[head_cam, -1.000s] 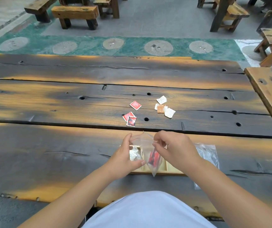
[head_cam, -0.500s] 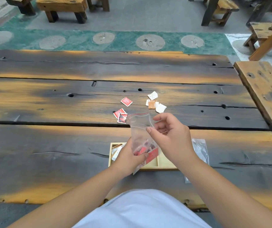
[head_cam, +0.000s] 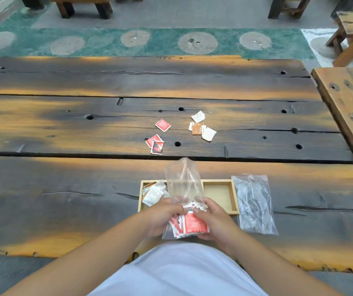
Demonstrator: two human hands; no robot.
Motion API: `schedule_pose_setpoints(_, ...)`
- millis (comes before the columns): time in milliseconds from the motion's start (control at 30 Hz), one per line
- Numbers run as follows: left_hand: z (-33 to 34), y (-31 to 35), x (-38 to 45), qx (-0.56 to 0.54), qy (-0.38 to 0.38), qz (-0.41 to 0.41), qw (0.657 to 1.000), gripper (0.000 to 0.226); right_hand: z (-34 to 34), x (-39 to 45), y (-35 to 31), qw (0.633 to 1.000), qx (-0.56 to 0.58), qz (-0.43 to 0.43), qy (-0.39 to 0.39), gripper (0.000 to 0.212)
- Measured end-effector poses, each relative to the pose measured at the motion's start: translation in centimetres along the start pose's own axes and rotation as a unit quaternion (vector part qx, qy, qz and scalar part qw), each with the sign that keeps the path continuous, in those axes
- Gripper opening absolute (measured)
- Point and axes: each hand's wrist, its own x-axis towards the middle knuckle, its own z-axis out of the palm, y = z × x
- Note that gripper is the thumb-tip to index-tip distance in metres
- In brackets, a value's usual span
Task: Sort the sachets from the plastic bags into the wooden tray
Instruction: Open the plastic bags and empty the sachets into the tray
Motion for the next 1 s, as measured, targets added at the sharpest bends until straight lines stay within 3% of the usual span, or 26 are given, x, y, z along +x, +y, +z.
schedule_pose_setpoints(133, 0.9, -1.2, 0.2, 0.014, 0.042, -0.001, 0.999, 0.031, 0.1, 1.0, 1.7, 0.999, -0.001, 0.031, 0.032, 0.017)
schedule_pose_setpoints(300, 1.3, -2.0, 0.5, -0.01, 0.084, 0.057, 0.995, 0.061, -0.2, 1.8, 2.4, 0.996, 0.022, 0.083, 0.028, 0.016)
schedule_pose_setpoints(367, 1.3, -2.1, 0.5, -0.001, 0.094, 0.048, 0.994, 0.066, -0.4, 2.2, 2.7, 0.995, 0.025, 0.098, 0.018, 0.02)
schedule_pose_setpoints(467, 1.1, -2.1, 0.6, 0.007, 0.114, 0.008, 0.993, 0.092, -0.5, 2.7, 2.8, 0.992, 0.043, 0.117, 0.007, 0.02)
schedule_pose_setpoints(567, 0.9, -1.9, 0.7, 0.037, 0.105, 0.001, 0.994, 0.072, -0.5, 2.9, 2.9, 0.988, 0.081, 0.132, -0.001, 0.017)
schedule_pose_setpoints(1000, 0.3, 0.1, 2.0, 0.092, 0.076, -0.123, 0.985, 0.073, -0.6, 3.4, 1.1, 0.973, 0.123, 0.197, -0.001, 0.028)
